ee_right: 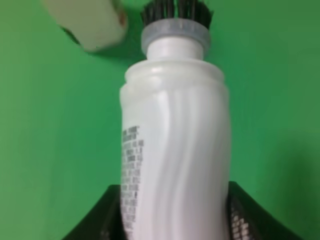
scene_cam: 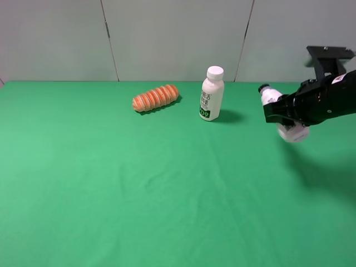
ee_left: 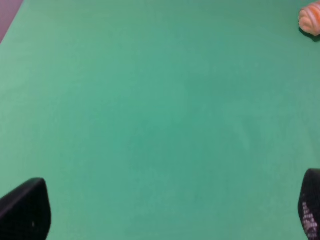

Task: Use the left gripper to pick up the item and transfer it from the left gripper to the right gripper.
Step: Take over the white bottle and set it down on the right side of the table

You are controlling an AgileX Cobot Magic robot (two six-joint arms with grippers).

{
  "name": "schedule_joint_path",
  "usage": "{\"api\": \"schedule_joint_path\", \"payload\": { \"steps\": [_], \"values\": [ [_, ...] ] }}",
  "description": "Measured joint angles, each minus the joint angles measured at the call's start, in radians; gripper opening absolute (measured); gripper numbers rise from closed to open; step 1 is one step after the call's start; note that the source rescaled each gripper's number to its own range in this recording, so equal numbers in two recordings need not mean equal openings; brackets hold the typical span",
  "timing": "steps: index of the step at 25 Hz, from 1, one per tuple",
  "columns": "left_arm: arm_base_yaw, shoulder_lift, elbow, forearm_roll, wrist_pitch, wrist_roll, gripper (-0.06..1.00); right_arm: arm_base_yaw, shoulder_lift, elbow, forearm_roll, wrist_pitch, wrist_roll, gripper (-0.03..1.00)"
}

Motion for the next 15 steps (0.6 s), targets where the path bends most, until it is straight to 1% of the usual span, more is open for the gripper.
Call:
{"api": "schedule_joint_path", "payload": {
  "steps": [6, 15],
  "values": [
    [0.000, 0.000, 0.000, 0.000, -0.001, 0.000, 1.00, -0.019, 0.129, 0.000, 0.000, -0.001, 0.012, 0.00],
    [0.000, 0.000, 0.000, 0.000, -0.001, 0.000, 1.00, -0.019, 0.241, -0.001, 0.000, -0.028, 0.012, 0.00]
  ]
}}
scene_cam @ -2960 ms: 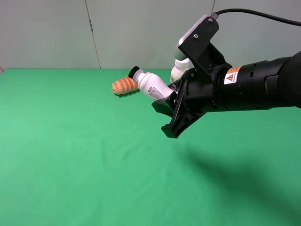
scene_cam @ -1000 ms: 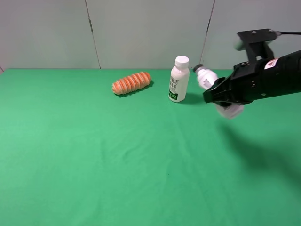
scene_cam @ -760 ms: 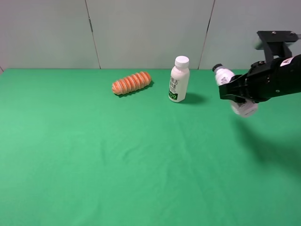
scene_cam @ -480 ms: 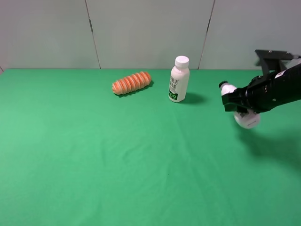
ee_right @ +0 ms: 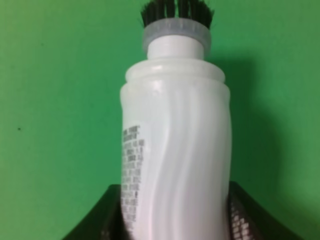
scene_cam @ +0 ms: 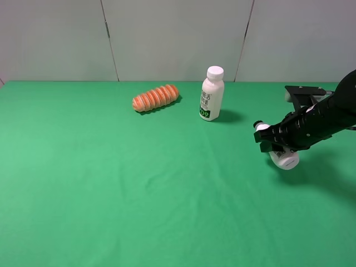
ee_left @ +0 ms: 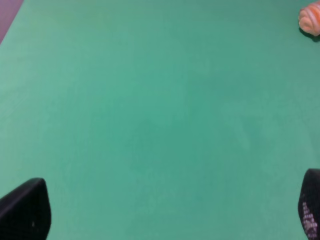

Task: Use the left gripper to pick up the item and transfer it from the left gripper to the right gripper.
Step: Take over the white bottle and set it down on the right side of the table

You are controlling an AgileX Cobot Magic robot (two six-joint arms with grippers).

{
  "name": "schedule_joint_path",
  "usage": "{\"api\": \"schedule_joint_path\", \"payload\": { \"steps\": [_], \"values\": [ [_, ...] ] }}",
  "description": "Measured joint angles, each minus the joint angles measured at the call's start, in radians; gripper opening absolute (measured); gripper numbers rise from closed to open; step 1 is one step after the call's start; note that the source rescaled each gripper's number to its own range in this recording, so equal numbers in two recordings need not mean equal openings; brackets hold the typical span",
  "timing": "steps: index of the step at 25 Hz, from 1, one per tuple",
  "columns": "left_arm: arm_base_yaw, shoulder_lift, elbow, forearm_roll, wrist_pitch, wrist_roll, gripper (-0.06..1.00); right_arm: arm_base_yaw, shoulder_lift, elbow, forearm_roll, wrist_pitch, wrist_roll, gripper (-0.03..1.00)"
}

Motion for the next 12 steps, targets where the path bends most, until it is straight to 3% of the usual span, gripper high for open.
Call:
{"api": "schedule_joint_path", "payload": {
  "steps": [12],
  "values": [
    [0.000, 0.000, 0.000, 0.000, 0.000, 0.000, 1.00, 0.000, 0.049, 0.000, -0.027, -0.014, 0.000, 0.00]
  ]
}}
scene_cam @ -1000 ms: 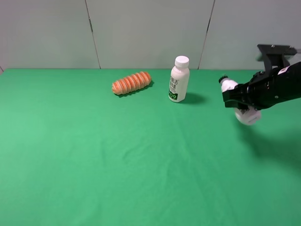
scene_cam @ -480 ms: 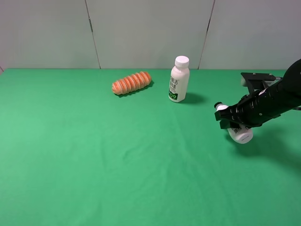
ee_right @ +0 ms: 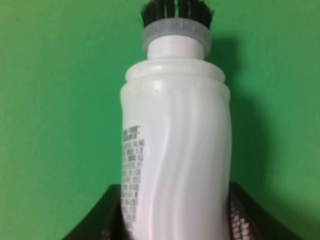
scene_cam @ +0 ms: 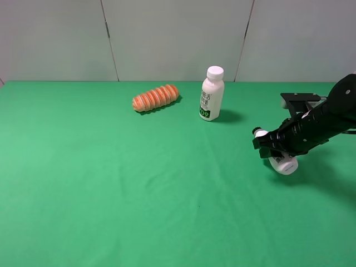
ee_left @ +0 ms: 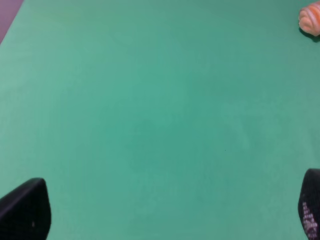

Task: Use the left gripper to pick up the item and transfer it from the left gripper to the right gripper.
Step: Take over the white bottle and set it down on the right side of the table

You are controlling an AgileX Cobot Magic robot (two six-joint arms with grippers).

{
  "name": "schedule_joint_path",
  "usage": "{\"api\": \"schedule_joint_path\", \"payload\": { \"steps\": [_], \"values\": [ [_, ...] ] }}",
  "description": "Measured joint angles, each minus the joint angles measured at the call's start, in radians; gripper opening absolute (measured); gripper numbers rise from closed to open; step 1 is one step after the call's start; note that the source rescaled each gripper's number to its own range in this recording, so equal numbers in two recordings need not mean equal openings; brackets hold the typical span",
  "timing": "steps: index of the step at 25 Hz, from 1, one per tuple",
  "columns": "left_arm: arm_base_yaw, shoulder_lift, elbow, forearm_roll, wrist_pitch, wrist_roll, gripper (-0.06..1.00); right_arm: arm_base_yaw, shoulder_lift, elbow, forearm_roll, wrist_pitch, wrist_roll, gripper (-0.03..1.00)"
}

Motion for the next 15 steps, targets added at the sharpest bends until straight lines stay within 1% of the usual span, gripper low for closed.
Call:
{"api": "schedule_joint_path", "payload": {
  "steps": [8, 9, 10, 11, 12, 13, 15],
  "values": [
    [0.000, 0.000, 0.000, 0.000, -0.001, 0.000, 1.00, 0.000, 0.000, 0.000, 0.000, 0.000, 0.000, 0.00],
    [0.000, 0.000, 0.000, 0.000, -0.001, 0.000, 1.00, 0.000, 0.000, 0.000, 0.000, 0.000, 0.000, 0.03],
    [0.000, 0.000, 0.000, 0.000, -0.001, 0.000, 1.00, 0.000, 0.000, 0.000, 0.000, 0.000, 0.000, 0.19],
    [0.000, 0.000, 0.000, 0.000, -0.002, 0.000, 1.00, 0.000, 0.000, 0.000, 0.000, -0.001, 0.000, 0.50],
    [0.000, 0.000, 0.000, 0.000, -0.002, 0.000, 1.00, 0.000, 0.000, 0.000, 0.000, -0.002, 0.000, 0.70],
    [0.000, 0.000, 0.000, 0.000, -0.002, 0.000, 1.00, 0.000, 0.000, 0.000, 0.000, -0.002, 0.000, 0.82],
    [0.000, 0.000, 0.000, 0.000, -0.002, 0.000, 1.00, 0.000, 0.000, 0.000, -0.003, -0.002, 0.000, 0.93]
  ]
}}
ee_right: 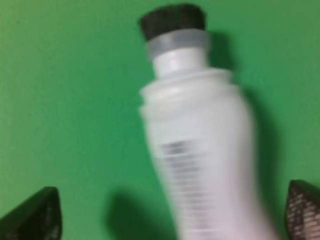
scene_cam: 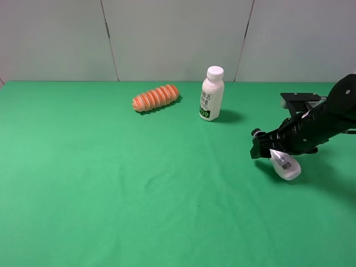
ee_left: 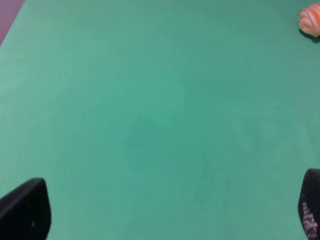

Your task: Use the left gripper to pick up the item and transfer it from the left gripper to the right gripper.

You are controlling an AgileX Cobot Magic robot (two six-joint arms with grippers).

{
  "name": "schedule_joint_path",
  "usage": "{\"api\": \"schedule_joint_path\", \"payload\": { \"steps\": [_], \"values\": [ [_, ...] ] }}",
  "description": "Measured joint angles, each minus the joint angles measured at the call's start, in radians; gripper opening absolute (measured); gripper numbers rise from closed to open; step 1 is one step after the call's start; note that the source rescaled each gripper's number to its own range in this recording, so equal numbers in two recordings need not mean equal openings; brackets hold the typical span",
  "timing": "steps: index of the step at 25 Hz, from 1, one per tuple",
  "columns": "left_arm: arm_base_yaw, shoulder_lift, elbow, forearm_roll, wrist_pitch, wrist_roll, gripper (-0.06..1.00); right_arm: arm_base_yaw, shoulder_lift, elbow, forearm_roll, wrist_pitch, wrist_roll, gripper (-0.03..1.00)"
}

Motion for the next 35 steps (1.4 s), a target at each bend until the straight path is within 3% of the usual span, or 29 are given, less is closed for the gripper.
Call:
{"api": "schedule_joint_path", "payload": {
  "steps": [3, 17, 26, 35],
  "values": [
    [0.000, 0.000, 0.000, 0.000, 0.000, 0.000, 1.00, 0.000, 0.000, -0.001, 0.000, -0.001, 0.001, 0.98],
    [0.000, 0.000, 0.000, 0.000, 0.000, 0.000, 1.00, 0.000, -0.134, -0.001, -0.015, 0.045, 0.002, 1.00],
    [0.000, 0.000, 0.000, 0.000, 0.000, 0.000, 1.00, 0.000, -0.354, -0.001, -0.055, 0.208, 0.036, 1.00],
    [0.000, 0.000, 0.000, 0.000, 0.000, 0.000, 1.00, 0.000, -0.660, -0.001, -0.161, 0.455, 0.134, 1.00]
  ]
}}
